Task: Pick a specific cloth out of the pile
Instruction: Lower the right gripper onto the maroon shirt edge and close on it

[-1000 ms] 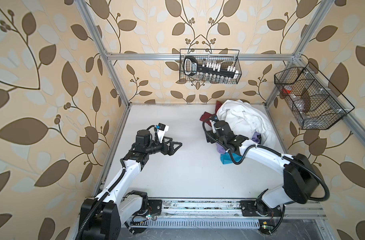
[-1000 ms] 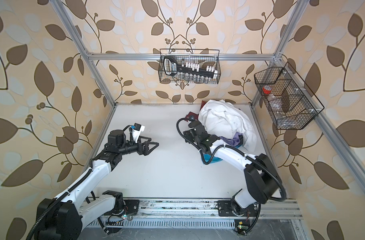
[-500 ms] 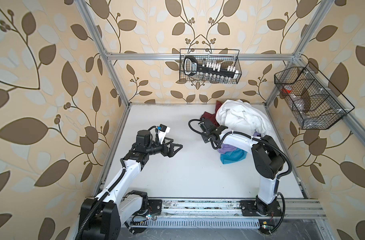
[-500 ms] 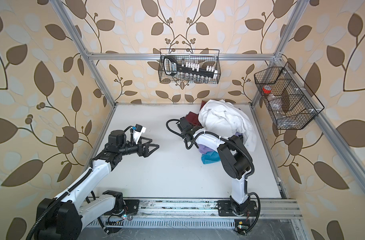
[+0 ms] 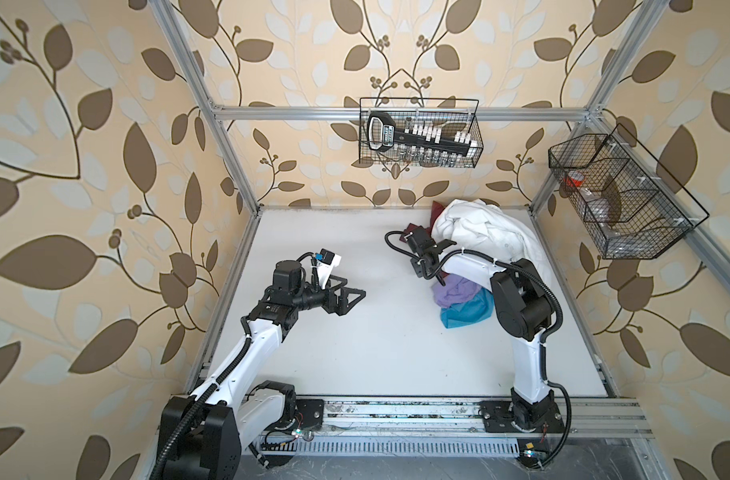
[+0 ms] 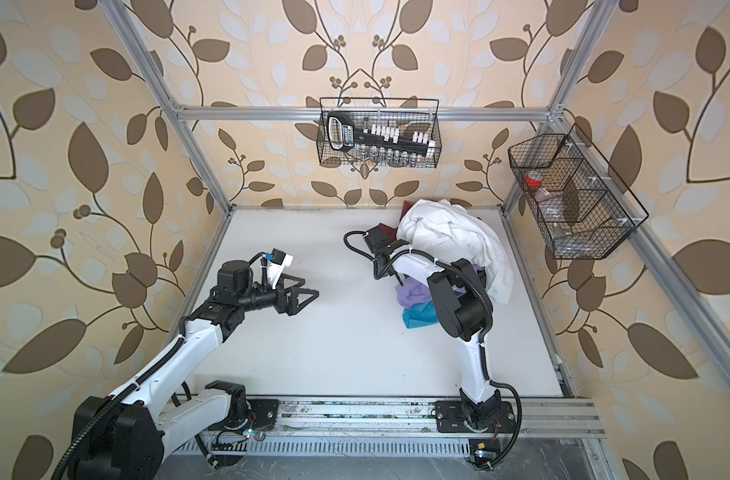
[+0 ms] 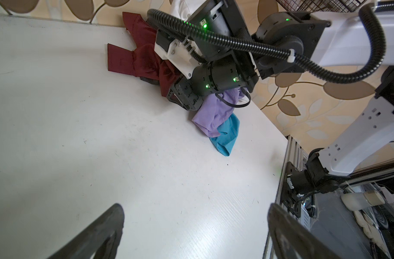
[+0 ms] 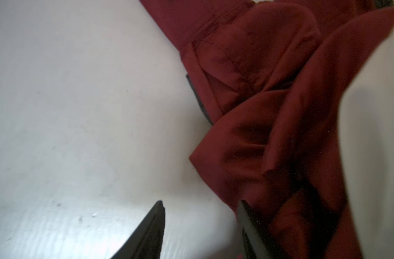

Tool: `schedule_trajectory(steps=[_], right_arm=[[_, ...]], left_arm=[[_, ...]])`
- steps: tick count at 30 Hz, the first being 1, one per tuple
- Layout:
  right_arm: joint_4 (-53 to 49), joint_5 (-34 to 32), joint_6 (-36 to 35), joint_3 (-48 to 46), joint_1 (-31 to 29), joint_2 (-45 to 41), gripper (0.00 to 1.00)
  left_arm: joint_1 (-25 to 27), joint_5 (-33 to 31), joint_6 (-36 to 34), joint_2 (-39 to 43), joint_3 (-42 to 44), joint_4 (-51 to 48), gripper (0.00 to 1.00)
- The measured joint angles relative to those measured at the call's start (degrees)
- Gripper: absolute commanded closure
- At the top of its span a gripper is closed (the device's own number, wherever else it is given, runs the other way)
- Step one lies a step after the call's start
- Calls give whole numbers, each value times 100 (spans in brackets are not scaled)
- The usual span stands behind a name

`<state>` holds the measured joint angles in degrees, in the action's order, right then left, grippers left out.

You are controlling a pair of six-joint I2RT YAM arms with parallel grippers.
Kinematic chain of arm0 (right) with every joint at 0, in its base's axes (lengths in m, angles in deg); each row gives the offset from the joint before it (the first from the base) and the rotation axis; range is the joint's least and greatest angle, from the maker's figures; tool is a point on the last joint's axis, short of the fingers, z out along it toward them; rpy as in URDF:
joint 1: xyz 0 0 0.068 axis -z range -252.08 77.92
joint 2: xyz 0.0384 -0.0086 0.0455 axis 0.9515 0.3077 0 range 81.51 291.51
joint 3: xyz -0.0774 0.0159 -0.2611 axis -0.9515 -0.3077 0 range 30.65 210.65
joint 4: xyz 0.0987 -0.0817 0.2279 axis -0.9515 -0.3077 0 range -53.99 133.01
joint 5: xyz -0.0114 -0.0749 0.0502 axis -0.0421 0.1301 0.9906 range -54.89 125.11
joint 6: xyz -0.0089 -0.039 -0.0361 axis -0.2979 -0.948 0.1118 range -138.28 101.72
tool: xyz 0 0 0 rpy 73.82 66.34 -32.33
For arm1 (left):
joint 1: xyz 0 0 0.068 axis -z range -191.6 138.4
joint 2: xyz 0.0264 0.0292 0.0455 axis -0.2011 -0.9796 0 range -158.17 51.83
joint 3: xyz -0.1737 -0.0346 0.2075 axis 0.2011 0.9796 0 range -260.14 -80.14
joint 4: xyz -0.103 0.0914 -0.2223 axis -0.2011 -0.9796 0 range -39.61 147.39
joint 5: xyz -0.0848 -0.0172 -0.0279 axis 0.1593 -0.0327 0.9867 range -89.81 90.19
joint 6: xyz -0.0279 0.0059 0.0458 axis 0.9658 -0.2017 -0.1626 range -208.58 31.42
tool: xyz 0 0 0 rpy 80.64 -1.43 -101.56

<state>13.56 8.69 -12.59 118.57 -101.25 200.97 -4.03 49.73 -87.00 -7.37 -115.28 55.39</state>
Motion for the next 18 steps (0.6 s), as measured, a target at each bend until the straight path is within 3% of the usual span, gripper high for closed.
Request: schedule_trajectory(steps=[3, 10, 14, 18], right_arm=[[4, 28, -66, 103, 79, 39, 46], [-4, 243, -199, 138, 85, 352, 73], [-39, 262, -214, 138, 85, 448, 77], [-42, 269, -229, 138, 98, 450, 87]], left_arm=[[0, 0, 0, -2, 0, 0, 1], [0, 0, 0, -2, 0, 2, 1], [0, 0, -2, -4, 0, 4, 1], [0, 0, -7, -7, 0, 4, 1]])
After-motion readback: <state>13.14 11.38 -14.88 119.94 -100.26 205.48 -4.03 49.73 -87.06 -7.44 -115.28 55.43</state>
